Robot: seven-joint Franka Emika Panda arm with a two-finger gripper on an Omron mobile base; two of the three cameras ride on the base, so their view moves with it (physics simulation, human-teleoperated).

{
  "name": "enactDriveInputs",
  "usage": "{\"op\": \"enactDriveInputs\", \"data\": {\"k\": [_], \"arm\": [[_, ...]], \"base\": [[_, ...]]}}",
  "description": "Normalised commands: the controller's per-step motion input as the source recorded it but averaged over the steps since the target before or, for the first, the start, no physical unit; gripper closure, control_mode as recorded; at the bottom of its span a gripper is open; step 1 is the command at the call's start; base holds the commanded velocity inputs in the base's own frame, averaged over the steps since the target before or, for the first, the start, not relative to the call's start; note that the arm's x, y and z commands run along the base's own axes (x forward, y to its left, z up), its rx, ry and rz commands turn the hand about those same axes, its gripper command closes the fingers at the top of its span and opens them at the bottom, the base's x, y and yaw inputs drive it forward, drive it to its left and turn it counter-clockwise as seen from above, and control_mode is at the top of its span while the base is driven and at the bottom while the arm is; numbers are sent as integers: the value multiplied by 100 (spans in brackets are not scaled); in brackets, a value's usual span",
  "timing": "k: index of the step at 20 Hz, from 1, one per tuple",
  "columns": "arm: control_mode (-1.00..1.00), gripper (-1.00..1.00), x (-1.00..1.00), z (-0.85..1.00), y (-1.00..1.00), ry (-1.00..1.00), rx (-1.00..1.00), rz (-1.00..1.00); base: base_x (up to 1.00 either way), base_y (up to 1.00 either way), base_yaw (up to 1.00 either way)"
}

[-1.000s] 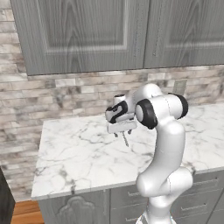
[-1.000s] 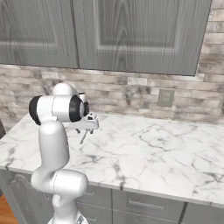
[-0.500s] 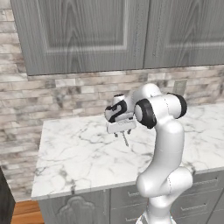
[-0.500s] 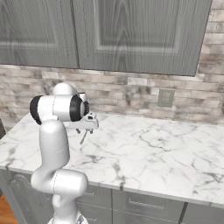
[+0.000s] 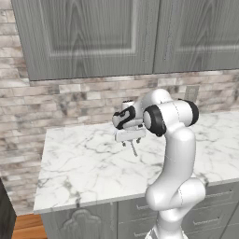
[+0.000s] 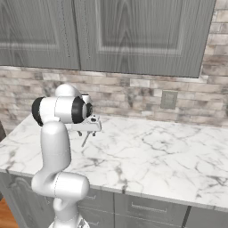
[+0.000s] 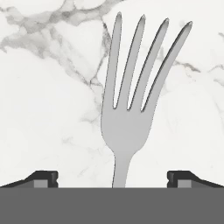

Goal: Organize the utensils by type. Pick up the wooden spoons from the counter and place them in the open cabinet. Then pick up the metallic utensils from the counter and place them in the open drawer.

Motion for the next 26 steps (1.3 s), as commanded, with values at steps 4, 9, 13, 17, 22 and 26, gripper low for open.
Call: {"op": "enactDriveInputs", "data": {"k": [4, 9, 13, 17, 22, 26], "arm": [[-100, -100, -26, -62, 0, 0, 0, 0], [-100, -100, -24, -65, -6, 0, 0, 0], [-100, -100, -20, -64, -5, -6, 1, 0], [-100, -100, -19, -71, 0, -8, 0, 0], [-100, 100, -16, -82, 0, -5, 0, 0], [-100, 100, -12, -90, 0, 0, 0, 0]], "base": [[0, 0, 0], [0, 0, 0], [0, 0, 0], [0, 0, 0], [0, 0, 0], [0, 0, 0]]}}
